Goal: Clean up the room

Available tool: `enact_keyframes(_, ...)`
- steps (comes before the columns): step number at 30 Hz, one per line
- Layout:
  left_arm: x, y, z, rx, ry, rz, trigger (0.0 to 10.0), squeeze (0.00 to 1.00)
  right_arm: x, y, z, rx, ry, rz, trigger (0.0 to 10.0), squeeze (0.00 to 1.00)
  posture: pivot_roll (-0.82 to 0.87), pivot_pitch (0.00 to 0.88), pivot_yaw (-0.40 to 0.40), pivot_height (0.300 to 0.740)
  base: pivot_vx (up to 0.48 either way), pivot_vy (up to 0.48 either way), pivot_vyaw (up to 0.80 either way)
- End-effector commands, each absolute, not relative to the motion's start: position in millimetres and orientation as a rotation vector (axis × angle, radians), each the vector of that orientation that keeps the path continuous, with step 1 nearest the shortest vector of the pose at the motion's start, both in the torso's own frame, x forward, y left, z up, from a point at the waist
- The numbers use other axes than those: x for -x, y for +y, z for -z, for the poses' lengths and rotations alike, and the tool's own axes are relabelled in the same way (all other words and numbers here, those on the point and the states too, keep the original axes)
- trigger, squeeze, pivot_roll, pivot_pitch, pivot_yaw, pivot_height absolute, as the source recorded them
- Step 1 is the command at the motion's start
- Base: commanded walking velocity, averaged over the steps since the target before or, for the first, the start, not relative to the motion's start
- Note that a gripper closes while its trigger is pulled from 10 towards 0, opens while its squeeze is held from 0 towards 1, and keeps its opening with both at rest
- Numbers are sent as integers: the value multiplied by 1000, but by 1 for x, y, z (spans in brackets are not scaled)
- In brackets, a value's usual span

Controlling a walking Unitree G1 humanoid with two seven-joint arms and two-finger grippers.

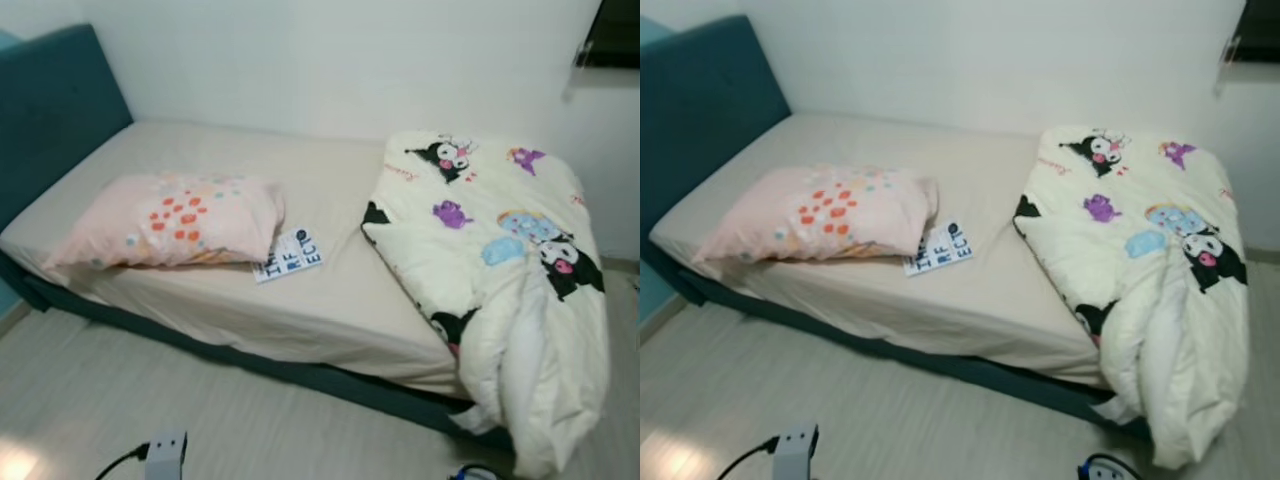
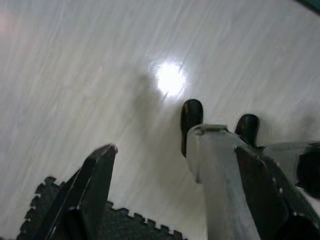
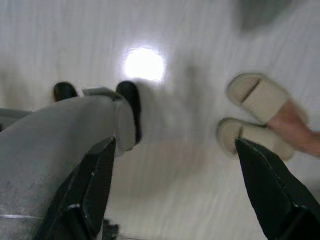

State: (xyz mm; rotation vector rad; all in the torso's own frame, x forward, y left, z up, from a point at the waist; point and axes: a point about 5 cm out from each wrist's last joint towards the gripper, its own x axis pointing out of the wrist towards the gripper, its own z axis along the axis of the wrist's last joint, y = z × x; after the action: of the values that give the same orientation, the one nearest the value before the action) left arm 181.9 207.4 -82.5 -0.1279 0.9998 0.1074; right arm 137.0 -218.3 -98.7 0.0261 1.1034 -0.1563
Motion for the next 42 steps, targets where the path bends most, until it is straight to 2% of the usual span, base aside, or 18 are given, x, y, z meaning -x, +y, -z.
enact_keyframes(1,-178,211,84,129,1005,-132,10000,0,-132,-209,102,-52,1129,144,10000,0,-102,88,58,740,0,0,0)
enact_keyframes(9,-180,211,83,94,1002,-95,10000,0,-134,-204,102,-58,1127,140,10000,0,-101,95,57,740,105,0,0)
enact_keyframes(17,-180,211,83,95,999,-97,10000,0,-129,-205,104,-67,1135,146,10000,0,-102,103,59,740,478,0,0)
enact_keyframes(23,-180,211,83,98,999,-94,10000,0,-130,-204,104,-73,1130,146,10000,0,-105,105,58,740,480,0,-725)
enact_keyframes(30,-181,211,82,105,996,-94,10000,0,-132,-208,102,-71,1124,146,10000,0,-105,104,59,740,478,0,0)
enact_keyframes(36,-180,211,83,139,991,-131,10000,0,-129,-211,103,-73,1125,154,10000,0,-103,102,61,740,103,0,0)
enact_keyframes(39,-180,211,83,136,993,-131,10000,0,-136,-212,100,-80,1085,165,10000,0,-102,102,61,740,0,0,0)
enact_keyframes(42,-181,211,82,146,983,-138,10000,0,-155,-217,92,-101,1002,222,10000,0,-105,103,62,740,0,0,0)
